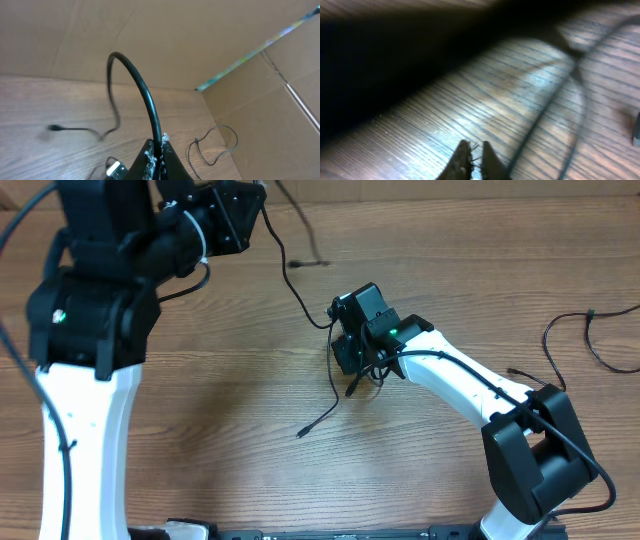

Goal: Untangle cables

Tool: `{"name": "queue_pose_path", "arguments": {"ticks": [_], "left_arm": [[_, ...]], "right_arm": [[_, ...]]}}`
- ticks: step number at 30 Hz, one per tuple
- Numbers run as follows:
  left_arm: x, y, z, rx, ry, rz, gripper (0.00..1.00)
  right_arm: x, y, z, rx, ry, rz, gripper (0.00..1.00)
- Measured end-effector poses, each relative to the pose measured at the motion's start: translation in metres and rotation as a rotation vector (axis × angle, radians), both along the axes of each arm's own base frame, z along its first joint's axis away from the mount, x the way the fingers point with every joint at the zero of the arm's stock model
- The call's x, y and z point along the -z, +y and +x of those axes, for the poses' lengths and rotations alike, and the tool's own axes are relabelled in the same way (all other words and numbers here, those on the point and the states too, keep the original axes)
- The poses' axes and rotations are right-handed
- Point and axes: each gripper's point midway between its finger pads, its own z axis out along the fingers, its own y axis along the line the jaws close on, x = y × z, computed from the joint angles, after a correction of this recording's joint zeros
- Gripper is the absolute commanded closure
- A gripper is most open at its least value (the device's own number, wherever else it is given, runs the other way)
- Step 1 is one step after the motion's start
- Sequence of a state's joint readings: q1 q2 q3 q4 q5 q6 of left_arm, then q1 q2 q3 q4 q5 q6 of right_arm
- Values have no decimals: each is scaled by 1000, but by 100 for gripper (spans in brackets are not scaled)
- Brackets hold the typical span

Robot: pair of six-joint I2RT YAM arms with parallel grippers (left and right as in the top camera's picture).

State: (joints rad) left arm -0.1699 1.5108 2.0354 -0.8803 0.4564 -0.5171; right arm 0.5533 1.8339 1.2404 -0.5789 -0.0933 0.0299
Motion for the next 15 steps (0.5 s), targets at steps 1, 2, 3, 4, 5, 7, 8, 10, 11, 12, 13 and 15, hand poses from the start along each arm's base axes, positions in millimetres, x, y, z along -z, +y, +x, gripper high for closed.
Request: {"name": "queue_pose_path", "arguments": {"ticks": [1,2,3,4,5,7,8,10,11,12,13,15], "left_arm": [[-2,1,-4,-2,-4,5,96],[-1,4,-9,-10,7,14,96],[2,8,-13,-22,23,26,96],[6,13,-16,-41,44,41,96],[14,18,-17,-64,74,58,96],[30,30,-20,-122,142,99,96],[41,38,-21,-156,182,126,96],[60,51,-23,-220,253,181,96],[66,57,-24,-245,277,203,96],[73,62,-24,-271,302,228,96],[80,68,-25,-296,327,252,96],[91,78,-25,-339,364,296,96]], "right_arm": [[1,-4,1,9,-3,-18,96],[2,-7,1,26,-2,-36,96],[3,-12,2,51,-6,-55,96],[5,-19,3,87,-4,-82,96],[6,-26,4,122,-2,-106,96],[9,-46,4,207,9,-165,96],[11,-59,5,254,18,-194,96],[11,-82,8,336,29,-233,96],[10,-96,11,377,35,-254,97],[8,-108,13,413,40,-272,96],[3,-124,17,457,36,-291,96],[-17,-159,27,557,7,-336,96]]}}
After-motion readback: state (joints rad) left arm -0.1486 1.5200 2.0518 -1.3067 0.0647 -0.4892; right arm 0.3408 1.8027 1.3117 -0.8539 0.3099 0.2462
